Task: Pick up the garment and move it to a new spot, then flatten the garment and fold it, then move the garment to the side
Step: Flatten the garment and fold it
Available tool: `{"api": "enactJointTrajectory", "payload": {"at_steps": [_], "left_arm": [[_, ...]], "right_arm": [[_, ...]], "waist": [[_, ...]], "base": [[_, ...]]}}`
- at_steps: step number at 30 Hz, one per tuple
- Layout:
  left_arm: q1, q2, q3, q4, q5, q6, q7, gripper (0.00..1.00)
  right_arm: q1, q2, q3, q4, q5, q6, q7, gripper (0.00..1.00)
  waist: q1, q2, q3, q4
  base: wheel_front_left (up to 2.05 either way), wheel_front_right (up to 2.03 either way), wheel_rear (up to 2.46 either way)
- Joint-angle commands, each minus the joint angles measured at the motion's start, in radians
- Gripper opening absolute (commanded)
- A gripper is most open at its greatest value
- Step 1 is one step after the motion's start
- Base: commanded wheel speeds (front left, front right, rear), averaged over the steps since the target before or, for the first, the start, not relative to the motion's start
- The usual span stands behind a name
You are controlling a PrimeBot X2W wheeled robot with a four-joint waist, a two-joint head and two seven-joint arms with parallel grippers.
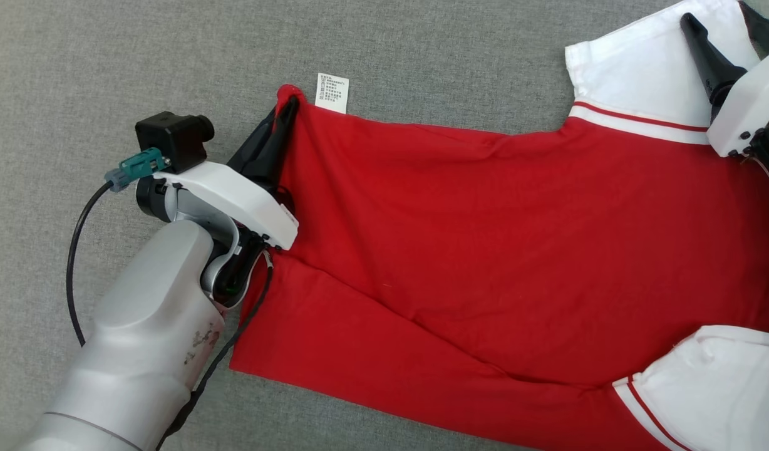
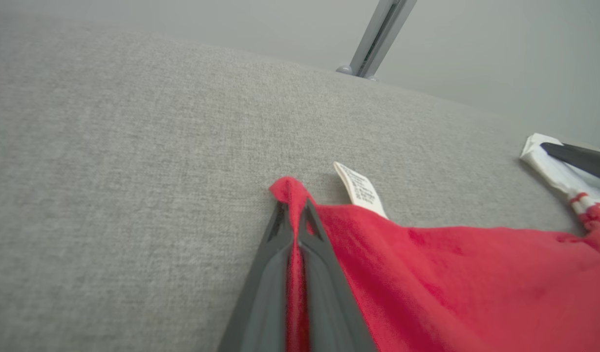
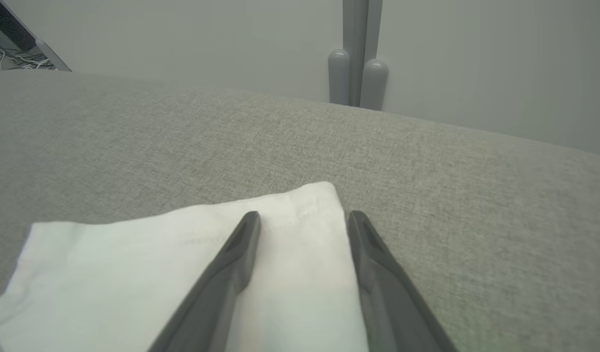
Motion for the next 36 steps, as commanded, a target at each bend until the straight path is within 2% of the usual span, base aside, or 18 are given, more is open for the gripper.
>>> {"api": "enactJointTrajectory", "payload": {"at_steps": [1, 7, 15, 20, 21, 22, 28, 36], "left_arm": [[0.002, 0.02, -0.008, 0.018, -0.011, 0.0, -0.005, 0.0], [-0.006, 0.063, -0.004, 0.014, -0.027, 0.0, -0.033, 0.0], [0.026, 0.115, 0.039, -0.022, -0.023, 0.006, -0.047, 0.0], [0.084, 0.141, 0.066, -0.061, -0.035, 0.021, -0.051, 0.0], [0.128, 0.151, 0.084, -0.09, -0.043, 0.03, -0.051, 0.0], [0.128, 0.151, 0.084, -0.09, -0.043, 0.03, -0.051, 0.0], [0.289, 0.181, 0.129, -0.193, -0.072, 0.068, -0.052, 0.0], [0.45, 0.249, 0.163, -0.336, -0.092, 0.129, -0.044, 0.0]], "right_arm": [[0.0, -0.011, 0.017, 0.011, 0.022, 0.0, 0.013, 0.0], [-0.008, -0.057, 0.036, -0.056, 0.045, 0.0, -0.101, 0.0], [0.122, -0.09, 0.004, -0.218, 0.066, 0.0, -0.23, 0.0], [0.247, -0.066, -0.021, -0.31, 0.067, 0.0, -0.267, 0.0], [0.331, -0.049, -0.034, -0.364, 0.072, 0.0, -0.28, 0.0], [0.331, -0.049, -0.034, -0.364, 0.072, 0.0, -0.28, 0.0], [0.623, 0.019, -0.073, -0.502, 0.09, 0.0, -0.307, 0.0], [0.897, 0.105, -0.144, -0.584, 0.128, 0.0, -0.328, 0.0]], "waist": [[0.0, 0.0, -0.006, -0.007], [0.0, 0.0, -0.032, -0.035], [0.0, 0.0, -0.084, -0.101], [0.0, 0.0, -0.113, -0.136], [0.0, 0.0, -0.131, -0.152], [0.0, 0.0, -0.131, -0.152], [0.0, 0.0, -0.176, -0.187], [0.0, 0.0, -0.219, -0.22]], "base": [[0.0, 0.0, 0.0], [0.0, 0.0, 0.0], [0.0, 0.0, 0.0], [0.0, 0.0, 0.0], [0.0, 0.0, 0.0], [0.0, 0.0, 0.0], [0.0, 0.0, 0.0], [0.0, 0.0, 0.0]]}}
